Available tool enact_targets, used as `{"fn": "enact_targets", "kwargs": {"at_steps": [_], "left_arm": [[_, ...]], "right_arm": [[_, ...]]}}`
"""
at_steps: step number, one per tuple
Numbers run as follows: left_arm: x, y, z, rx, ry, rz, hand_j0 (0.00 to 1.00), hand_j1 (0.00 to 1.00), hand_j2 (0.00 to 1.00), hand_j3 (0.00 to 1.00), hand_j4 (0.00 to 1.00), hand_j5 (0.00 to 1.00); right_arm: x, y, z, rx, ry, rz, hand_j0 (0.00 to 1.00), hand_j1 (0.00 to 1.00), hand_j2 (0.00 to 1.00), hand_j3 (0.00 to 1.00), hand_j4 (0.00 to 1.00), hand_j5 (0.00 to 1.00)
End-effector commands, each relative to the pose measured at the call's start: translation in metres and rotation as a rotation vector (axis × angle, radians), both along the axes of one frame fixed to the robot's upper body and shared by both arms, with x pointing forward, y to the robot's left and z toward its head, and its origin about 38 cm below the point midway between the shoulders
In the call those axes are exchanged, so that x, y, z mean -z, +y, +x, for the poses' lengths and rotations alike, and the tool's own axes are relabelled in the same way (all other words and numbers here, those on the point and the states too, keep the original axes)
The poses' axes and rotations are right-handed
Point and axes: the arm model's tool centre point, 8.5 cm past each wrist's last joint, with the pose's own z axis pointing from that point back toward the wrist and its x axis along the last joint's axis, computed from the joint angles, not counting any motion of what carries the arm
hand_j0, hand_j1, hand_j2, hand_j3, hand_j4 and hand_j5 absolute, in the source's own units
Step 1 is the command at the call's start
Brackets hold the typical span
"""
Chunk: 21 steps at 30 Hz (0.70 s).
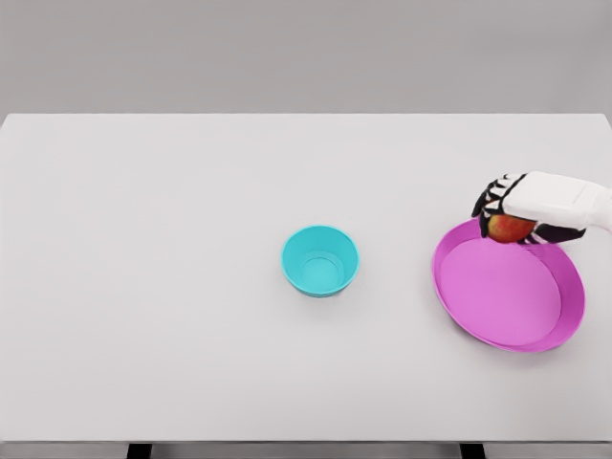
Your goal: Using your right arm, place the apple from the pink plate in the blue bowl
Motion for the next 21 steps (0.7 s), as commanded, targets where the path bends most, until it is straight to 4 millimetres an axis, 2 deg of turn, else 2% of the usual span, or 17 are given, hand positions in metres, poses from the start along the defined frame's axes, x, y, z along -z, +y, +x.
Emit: {"fn": "enact_targets", "kwargs": {"at_steps": [1,3,10,12,15,21], "left_arm": [[0.0,0.0,0.0,0.0,0.0,0.0,1.0,1.0,1.0,1.0,1.0,1.0],[0.0,0.0,0.0,0.0,0.0,0.0,1.0,1.0,1.0,1.0,1.0,1.0],[0.0,0.0,0.0,0.0,0.0,0.0,1.0,1.0,1.0,1.0,1.0,1.0],[0.0,0.0,0.0,0.0,0.0,0.0,1.0,1.0,1.0,1.0,1.0,1.0],[0.0,0.0,0.0,0.0,0.0,0.0,1.0,1.0,1.0,1.0,1.0,1.0],[0.0,0.0,0.0,0.0,0.0,0.0,1.0,1.0,1.0,1.0,1.0,1.0]], "right_arm": [[0.005,0.014,0.003,-0.017,0.001,0.047,0.43,0.43,0.43,0.43,0.43,0.43],[0.004,0.033,0.008,-0.045,-0.016,0.094,0.43,0.43,0.43,0.43,0.43,0.43],[0.005,0.093,0.002,-0.17,-0.046,0.201,0.43,0.43,0.43,0.43,0.43,0.43],[0.0,0.109,-0.001,-0.209,-0.068,0.231,0.43,0.43,0.43,0.43,0.43,0.43],[-0.009,0.117,0.0,-0.233,-0.092,0.231,0.43,0.43,0.43,0.43,0.43,0.43],[0.007,0.175,-0.006,-0.363,-0.041,0.269,0.43,0.43,0.43,0.43,0.43,0.43]]}}
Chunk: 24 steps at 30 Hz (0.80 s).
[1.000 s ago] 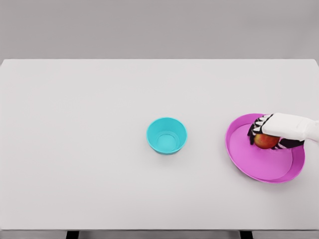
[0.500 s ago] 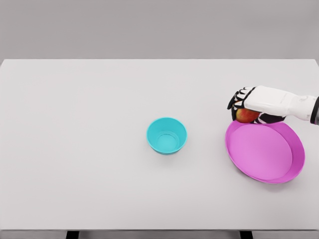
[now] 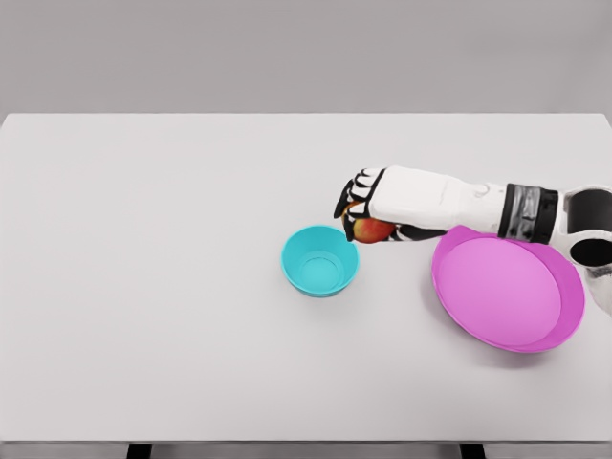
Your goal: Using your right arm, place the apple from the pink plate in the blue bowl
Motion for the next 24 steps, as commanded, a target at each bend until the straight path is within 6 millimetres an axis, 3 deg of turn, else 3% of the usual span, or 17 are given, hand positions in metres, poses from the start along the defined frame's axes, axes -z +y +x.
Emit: {"fn": "enact_targets", "kwargs": {"at_steps": [1,4,10,24], "left_arm": [[0.0,0.0,0.0,0.0,0.0,0.0,1.0,1.0,1.0,1.0,1.0,1.0],[0.0,0.0,0.0,0.0,0.0,0.0,1.0,1.0,1.0,1.0,1.0,1.0],[0.0,0.0,0.0,0.0,0.0,0.0,1.0,1.0,1.0,1.0,1.0,1.0],[0.0,0.0,0.0,0.0,0.0,0.0,1.0,1.0,1.0,1.0,1.0,1.0]], "right_arm": [[0.015,0.027,-0.009,-0.065,0.045,0.016,0.43,0.43,0.43,0.43,0.43,0.43],[0.02,0.048,-0.012,-0.116,0.054,0.014,0.43,0.43,0.43,0.43,0.43,0.43],[0.033,0.063,-0.015,-0.144,0.058,-0.029,0.44,0.44,0.44,0.44,0.44,0.44],[0.034,0.056,0.003,-0.103,0.055,-0.064,0.46,0.46,0.46,0.46,0.46,0.46]]}}
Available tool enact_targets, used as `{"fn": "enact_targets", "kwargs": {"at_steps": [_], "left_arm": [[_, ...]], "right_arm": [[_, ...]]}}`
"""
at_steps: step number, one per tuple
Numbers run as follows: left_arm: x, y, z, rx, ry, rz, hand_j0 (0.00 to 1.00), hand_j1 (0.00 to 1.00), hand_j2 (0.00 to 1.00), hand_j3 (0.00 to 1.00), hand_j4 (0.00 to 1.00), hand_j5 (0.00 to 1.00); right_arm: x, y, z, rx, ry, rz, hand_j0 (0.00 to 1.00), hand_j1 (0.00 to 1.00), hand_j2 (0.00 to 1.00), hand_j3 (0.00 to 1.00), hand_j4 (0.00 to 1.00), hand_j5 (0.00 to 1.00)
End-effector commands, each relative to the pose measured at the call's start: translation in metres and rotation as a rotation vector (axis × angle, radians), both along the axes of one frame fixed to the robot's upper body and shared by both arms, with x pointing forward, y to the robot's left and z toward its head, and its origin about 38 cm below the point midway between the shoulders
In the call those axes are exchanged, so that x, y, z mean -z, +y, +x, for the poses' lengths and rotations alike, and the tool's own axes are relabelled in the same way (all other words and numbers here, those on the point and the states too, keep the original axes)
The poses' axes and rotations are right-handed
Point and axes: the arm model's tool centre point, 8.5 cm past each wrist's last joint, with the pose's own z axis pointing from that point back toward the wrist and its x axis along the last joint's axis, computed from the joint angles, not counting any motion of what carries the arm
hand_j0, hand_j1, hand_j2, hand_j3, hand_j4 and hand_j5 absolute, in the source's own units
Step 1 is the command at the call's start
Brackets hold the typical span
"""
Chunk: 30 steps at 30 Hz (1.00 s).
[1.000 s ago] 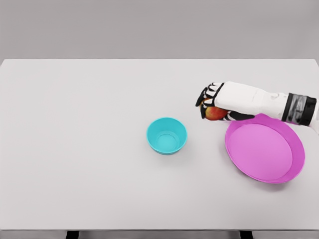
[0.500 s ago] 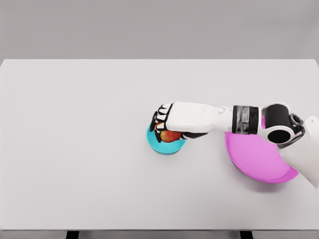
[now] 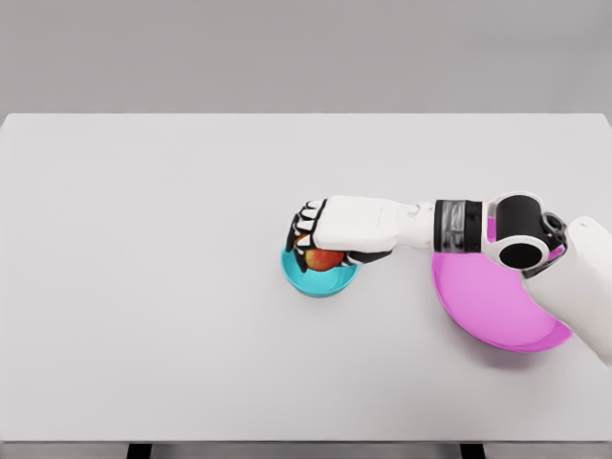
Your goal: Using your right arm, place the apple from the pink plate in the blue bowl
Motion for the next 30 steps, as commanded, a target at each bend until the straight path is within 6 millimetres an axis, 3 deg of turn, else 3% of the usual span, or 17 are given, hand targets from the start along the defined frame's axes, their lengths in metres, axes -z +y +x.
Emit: {"fn": "enact_targets", "kwargs": {"at_steps": [1,2,10,12,14,16,18,22,25,28,30], "left_arm": [[0.0,0.0,0.0,0.0,0.0,0.0,1.0,1.0,1.0,1.0,1.0,1.0],[0.0,0.0,0.0,0.0,0.0,0.0,1.0,1.0,1.0,1.0,1.0,1.0],[0.0,0.0,0.0,0.0,0.0,0.0,1.0,1.0,1.0,1.0,1.0,1.0],[0.0,0.0,0.0,0.0,0.0,0.0,1.0,1.0,1.0,1.0,1.0,1.0],[0.0,0.0,0.0,0.0,0.0,0.0,1.0,1.0,1.0,1.0,1.0,1.0],[0.0,0.0,0.0,0.0,0.0,0.0,1.0,1.0,1.0,1.0,1.0,1.0],[0.0,0.0,0.0,0.002,0.0,0.0,1.0,1.0,1.0,1.0,1.0,1.0],[0.0,0.0,0.0,0.0,0.0,0.0,1.0,1.0,1.0,1.0,1.0,1.0],[0.0,0.0,0.0,0.0,0.0,0.0,1.0,1.0,1.0,1.0,1.0,1.0],[0.0,0.0,0.0,0.0,0.0,0.0,1.0,1.0,1.0,1.0,1.0,1.0],[0.0,0.0,0.0,0.008,-0.001,0.0,1.0,1.0,1.0,1.0,1.0,1.0]], "right_arm": [[0.001,0.0,0.001,0.006,0.01,0.006,0.5,0.5,0.5,0.5,0.5,0.5],[0.001,0.0,0.002,0.007,0.01,0.008,1.0,1.0,1.0,1.0,1.0,1.0],[-0.002,-0.001,0.001,0.006,0.0,0.01,1.0,1.0,1.0,1.0,1.0,1.0],[-0.025,-0.007,0.003,0.011,-0.057,0.03,1.0,1.0,1.0,1.0,1.0,1.0],[-0.072,-0.047,0.002,0.08,-0.184,0.051,1.0,1.0,1.0,1.0,1.0,1.0],[-0.095,-0.106,0.003,0.221,-0.235,0.065,1.0,1.0,1.0,1.0,1.0,1.0],[-0.097,-0.165,-0.005,0.384,-0.245,0.082,1.0,1.0,1.0,1.0,1.0,1.0],[-0.087,-0.225,0.011,0.587,-0.182,0.223,1.0,1.0,1.0,1.0,1.0,1.0],[-0.066,-0.237,0.014,0.63,-0.122,0.211,1.0,1.0,1.0,1.0,1.0,1.0],[-0.038,-0.225,0.008,0.612,-0.058,0.2,1.0,1.0,1.0,1.0,1.0,1.0],[-0.036,-0.223,0.008,0.61,-0.054,0.201,1.0,1.0,1.0,1.0,1.0,1.0]]}}
